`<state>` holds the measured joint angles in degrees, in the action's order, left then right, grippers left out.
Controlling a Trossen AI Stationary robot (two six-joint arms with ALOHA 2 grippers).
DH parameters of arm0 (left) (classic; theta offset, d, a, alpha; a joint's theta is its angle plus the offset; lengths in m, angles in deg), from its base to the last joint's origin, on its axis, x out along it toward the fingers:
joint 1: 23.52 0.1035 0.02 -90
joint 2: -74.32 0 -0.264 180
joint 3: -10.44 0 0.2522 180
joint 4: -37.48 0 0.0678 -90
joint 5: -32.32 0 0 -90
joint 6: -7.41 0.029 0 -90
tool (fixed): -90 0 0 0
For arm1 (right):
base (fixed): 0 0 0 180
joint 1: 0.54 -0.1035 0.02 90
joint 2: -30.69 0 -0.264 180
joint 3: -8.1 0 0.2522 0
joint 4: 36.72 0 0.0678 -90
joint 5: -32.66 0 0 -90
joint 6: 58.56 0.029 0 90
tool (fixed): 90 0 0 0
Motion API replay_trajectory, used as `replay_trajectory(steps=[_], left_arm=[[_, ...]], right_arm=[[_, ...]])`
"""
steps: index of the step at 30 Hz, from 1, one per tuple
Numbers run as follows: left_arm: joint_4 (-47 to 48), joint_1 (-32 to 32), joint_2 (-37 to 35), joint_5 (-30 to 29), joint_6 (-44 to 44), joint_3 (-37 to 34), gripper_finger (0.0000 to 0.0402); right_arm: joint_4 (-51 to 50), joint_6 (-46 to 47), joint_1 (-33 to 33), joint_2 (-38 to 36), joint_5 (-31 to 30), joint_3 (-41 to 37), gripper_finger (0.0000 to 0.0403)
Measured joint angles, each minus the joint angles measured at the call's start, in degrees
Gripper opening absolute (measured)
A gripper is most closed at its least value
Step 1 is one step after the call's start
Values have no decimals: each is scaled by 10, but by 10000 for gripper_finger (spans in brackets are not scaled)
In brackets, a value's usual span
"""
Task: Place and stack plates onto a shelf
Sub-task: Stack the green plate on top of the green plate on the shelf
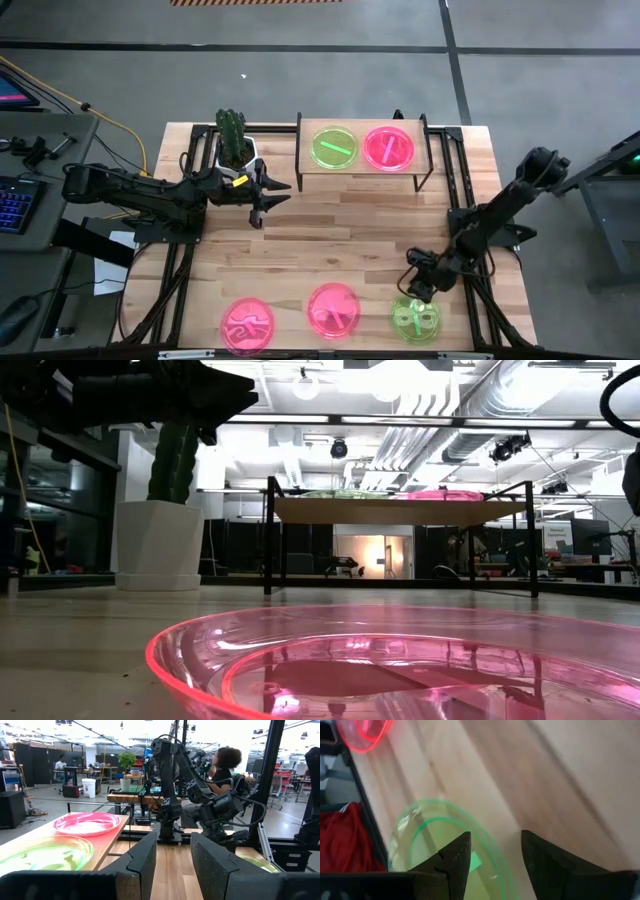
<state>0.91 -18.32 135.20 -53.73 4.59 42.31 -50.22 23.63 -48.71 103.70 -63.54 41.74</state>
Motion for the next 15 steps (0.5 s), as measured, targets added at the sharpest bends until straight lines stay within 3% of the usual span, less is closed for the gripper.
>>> replay_trajectory(steps=[11, 15], left_arm=[[0, 0, 0, 0, 0, 0, 113], [0, 0, 0, 0, 0, 0, 113]], right_arm=[[19, -1, -11, 28, 27, 2, 168], [17, -15, -11, 35, 27, 2, 138]])
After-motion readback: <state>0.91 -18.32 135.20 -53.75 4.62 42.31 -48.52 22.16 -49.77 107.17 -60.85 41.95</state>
